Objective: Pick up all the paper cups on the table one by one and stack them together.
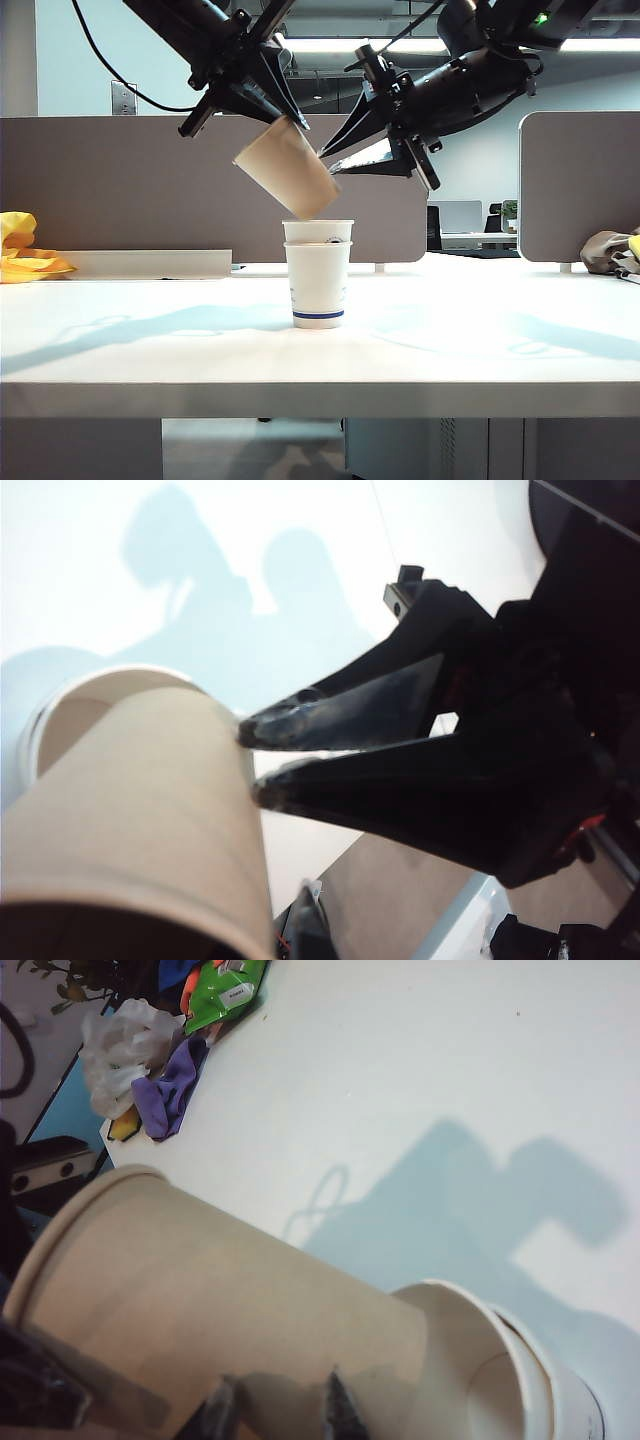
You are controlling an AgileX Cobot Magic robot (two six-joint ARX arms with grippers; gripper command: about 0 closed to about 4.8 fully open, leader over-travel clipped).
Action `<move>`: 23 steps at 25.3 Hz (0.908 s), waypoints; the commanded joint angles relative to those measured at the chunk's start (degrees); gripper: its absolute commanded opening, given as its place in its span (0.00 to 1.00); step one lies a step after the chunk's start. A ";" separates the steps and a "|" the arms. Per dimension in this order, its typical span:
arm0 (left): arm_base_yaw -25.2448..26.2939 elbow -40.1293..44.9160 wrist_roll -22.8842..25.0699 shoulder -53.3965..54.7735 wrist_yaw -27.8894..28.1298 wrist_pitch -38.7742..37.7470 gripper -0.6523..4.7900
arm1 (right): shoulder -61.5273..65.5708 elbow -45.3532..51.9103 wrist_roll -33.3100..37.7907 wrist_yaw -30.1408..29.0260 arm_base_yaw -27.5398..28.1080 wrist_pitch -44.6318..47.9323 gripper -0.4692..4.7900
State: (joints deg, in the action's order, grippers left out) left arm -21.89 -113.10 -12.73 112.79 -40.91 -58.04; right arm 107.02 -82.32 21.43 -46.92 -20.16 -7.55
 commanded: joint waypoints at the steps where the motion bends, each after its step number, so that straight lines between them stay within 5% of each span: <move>1: -0.35 -0.39 0.11 -0.42 -1.84 2.03 0.18 | -0.04 -0.09 0.04 -0.63 -0.37 0.09 0.31; 7: -0.35 -0.39 0.11 -0.42 -1.81 2.03 0.28 | -0.04 -0.09 0.02 -0.70 -0.35 -0.02 0.31; 23: -0.35 -0.39 0.04 -0.42 -1.33 3.10 0.22 | -0.07 -0.09 0.50 -1.25 -0.28 -0.31 0.31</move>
State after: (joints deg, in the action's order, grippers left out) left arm -22.26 -113.21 -12.73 112.77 -42.22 -55.46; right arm 107.15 -82.35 21.67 -47.68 -20.40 -8.45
